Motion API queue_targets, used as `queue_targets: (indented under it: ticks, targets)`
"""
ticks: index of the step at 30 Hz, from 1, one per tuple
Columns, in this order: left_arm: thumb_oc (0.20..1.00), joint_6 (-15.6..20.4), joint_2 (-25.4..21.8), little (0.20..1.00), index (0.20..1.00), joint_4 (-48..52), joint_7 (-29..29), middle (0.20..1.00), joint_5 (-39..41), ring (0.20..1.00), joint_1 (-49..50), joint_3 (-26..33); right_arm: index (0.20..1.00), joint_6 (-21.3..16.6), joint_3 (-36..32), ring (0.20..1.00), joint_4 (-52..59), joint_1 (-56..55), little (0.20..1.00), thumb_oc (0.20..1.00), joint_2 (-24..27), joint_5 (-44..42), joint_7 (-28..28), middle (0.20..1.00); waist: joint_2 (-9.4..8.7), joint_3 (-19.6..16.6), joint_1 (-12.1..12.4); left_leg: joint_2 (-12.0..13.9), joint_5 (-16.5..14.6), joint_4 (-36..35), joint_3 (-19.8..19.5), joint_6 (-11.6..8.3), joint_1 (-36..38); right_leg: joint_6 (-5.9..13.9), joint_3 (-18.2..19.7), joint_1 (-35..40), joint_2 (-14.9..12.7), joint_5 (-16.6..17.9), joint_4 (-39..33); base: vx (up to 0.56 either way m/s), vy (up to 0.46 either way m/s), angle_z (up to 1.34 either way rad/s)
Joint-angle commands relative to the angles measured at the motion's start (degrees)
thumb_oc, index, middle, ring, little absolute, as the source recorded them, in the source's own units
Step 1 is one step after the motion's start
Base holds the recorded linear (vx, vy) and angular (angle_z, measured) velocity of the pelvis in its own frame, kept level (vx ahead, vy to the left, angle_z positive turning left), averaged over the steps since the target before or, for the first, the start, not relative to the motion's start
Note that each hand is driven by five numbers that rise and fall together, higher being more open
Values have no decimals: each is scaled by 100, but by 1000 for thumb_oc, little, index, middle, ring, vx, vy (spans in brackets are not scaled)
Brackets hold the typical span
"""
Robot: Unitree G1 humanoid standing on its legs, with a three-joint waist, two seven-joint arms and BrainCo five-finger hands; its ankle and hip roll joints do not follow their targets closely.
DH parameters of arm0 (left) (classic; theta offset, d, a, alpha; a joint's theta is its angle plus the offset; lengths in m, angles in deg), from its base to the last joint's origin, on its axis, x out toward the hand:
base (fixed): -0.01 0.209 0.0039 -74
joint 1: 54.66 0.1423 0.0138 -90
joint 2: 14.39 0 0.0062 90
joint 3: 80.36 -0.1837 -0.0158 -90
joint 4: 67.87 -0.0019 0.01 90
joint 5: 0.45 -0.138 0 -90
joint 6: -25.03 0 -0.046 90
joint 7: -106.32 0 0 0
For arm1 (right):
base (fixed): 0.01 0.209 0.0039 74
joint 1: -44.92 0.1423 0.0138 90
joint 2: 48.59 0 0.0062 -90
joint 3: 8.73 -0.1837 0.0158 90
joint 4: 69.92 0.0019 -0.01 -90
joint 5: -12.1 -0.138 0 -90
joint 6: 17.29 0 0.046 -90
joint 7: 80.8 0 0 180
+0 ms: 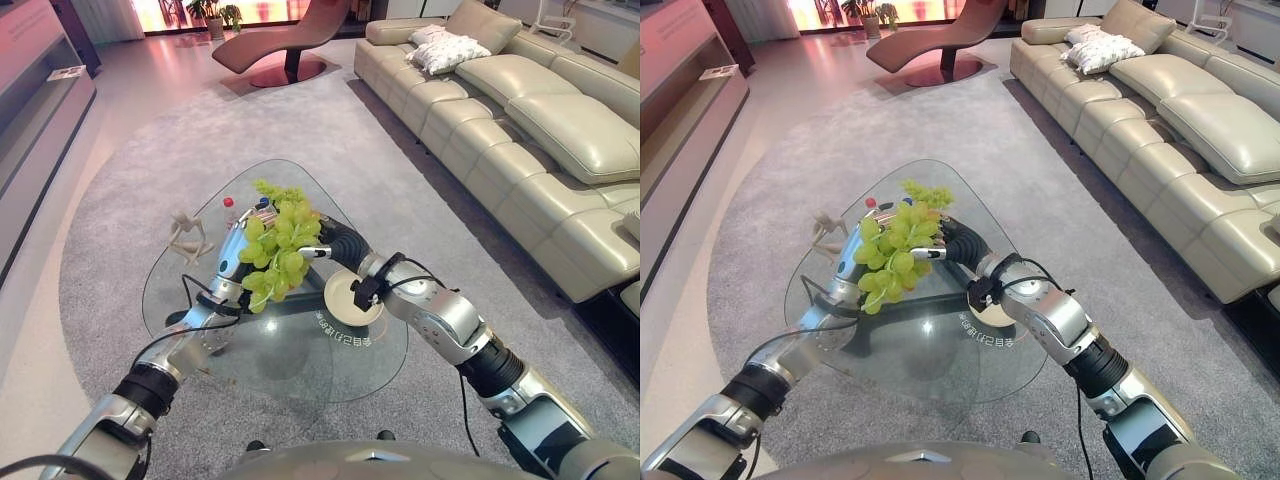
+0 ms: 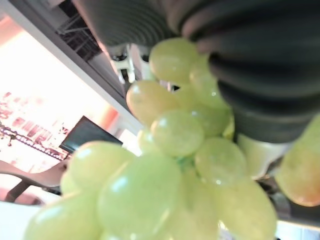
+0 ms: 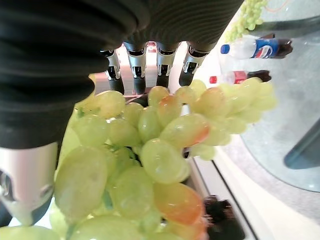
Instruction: Pick up fruits into the plate
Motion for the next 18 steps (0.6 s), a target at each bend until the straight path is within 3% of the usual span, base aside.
queue_targets:
  ticks: [1, 5, 11, 13, 14, 15, 16, 17, 18]
  targets:
    - [200, 394, -412, 200, 200, 490, -350, 200, 87, 200, -672, 87, 1000, 10, 56, 1000, 463, 360, 1000, 1000, 174, 141, -320, 1000, -35, 20, 59, 30, -660, 228, 62, 64, -62, 227, -258, 37, -289, -368, 269, 0, 0, 0]
    - [200, 95, -694, 200, 200, 490, -1200, 200, 192, 200, -776, -172, 1000, -78, 50, 1000, 538, 397, 1000, 1000, 305, 25, -363, 1000, 0, 24, -12, 38, -637, 246, 78, 56, -85, 233, -217, -2, -276, -372, 297, 0, 0, 0]
    - [200, -372, -688, 200, 200, 504, -1275, 200, 227, 200, -866, -445, 1000, -81, 168, 1000, 442, 472, 1000, 1000, 185, 107, -394, 1000, 65, 68, -34, 12, -644, 251, 37, 100, -103, 214, -158, -16, -247, -435, 337, -12, 24, -2]
    - [200, -769, -451, 200, 200, 468, -1303, 200, 43, 200, -1006, -721, 1000, -60, 246, 1000, 398, 544, 1000, 1000, 94, 166, -363, 1000, 48, 60, -42, 10, -657, 246, 26, 119, -93, 210, -148, 11, -232, -454, 327, 0, 0, 0]
    - [200, -1115, -269, 200, 200, 437, -1370, 200, -82, 200, -1125, -904, 956, -36, 290, 956, 361, 601, 956, 956, 40, 150, -342, 956, 29, 55, -54, 13, -664, 245, 28, 125, -89, 213, -144, 23, -223, -461, 322, 0, 0, 0]
    - [200, -1227, -195, 200, 200, 422, -1373, 200, -101, 200, -1188, -987, 909, -45, 306, 909, 337, 625, 909, 909, 14, 161, -336, 909, 22, 58, -54, 14, -668, 245, 30, 125, -85, 214, -139, 30, -219, -467, 321, 6, -39, 2]
    - [200, -1566, 20, 200, 200, 393, -1367, 200, -233, 200, -1326, -1203, 492, -23, 371, 492, 329, 709, 492, 492, -67, 135, -253, 492, -5, 52, -85, 24, -670, 239, 42, 129, -81, 220, -138, 30, -213, -467, 313, 2, -39, 0]
    - [200, -1776, 130, 200, 200, 362, -1457, 200, -299, 200, -1404, -1303, 260, -9, 405, 260, 326, 754, 260, 260, -107, 102, -189, 260, -16, 49, -93, 26, -676, 238, 51, 130, -80, 225, -136, 32, -212, -472, 308, -2, -42, -1]
    - [200, -1921, 213, 200, 200, 327, -1449, 200, -329, 200, -1483, -1419, 200, 66, 440, 200, 333, 825, 200, 200, -173, 61, -153, 200, -23, 46, -113, 28, -677, 233, 58, 128, -74, 229, -132, 30, -210, -477, 307, 0, 0, 0]
